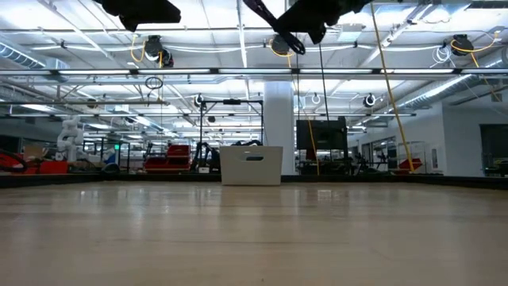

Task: Pick and place USB-C Cables
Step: Put the blue charger cable into the gray bin

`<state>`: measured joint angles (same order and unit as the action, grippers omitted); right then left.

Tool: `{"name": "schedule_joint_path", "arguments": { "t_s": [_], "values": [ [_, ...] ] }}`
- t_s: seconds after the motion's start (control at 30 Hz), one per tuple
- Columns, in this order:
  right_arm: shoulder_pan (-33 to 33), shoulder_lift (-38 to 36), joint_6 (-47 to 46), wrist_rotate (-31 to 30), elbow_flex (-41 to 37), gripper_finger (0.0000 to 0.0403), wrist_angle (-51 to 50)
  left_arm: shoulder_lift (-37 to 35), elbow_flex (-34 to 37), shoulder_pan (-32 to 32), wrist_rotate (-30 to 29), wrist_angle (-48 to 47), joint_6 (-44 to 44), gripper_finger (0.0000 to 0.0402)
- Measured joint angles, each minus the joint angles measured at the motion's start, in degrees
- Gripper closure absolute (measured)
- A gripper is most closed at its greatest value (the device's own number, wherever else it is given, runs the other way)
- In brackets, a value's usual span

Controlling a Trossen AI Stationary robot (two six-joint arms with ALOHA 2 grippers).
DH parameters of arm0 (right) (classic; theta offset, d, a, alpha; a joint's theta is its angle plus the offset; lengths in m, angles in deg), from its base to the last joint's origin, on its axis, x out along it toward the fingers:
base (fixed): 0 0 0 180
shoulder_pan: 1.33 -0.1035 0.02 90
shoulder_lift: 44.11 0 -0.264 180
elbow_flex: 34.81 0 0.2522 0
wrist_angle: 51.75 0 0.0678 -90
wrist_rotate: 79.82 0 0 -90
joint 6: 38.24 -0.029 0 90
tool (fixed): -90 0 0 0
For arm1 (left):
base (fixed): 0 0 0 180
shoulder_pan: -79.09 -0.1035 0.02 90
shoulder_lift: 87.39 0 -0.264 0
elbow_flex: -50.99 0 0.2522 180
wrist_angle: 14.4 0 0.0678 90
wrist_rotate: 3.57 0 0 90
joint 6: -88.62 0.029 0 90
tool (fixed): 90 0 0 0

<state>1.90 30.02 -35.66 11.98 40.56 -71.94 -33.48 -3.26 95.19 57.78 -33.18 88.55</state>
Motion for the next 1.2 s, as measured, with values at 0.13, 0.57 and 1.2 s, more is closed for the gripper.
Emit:
{"name": "schedule_joint_path", "arguments": {
  "t_s": [0.13,0.57,1.2],
  "values": [
    [-1.3,-4.0,-2.0,-0.2,-7.5,0.0389,9.2,0.0,0.0,0.0,0.0,0.9,-0.1,0.0325],
    [-0.5,-11.3,-7.4,-0.3,-21.9,0.0389,25.3,0.1,0.0,-0.2,0.1,2.3,-1.1,0.0325],
    [8.3,-8.4,-4.9,-3.2,-13.2,0.0389,28.9,0.1,-0.1,-0.4,0.0,2.3,0.1,0.0325]
  ]
}}
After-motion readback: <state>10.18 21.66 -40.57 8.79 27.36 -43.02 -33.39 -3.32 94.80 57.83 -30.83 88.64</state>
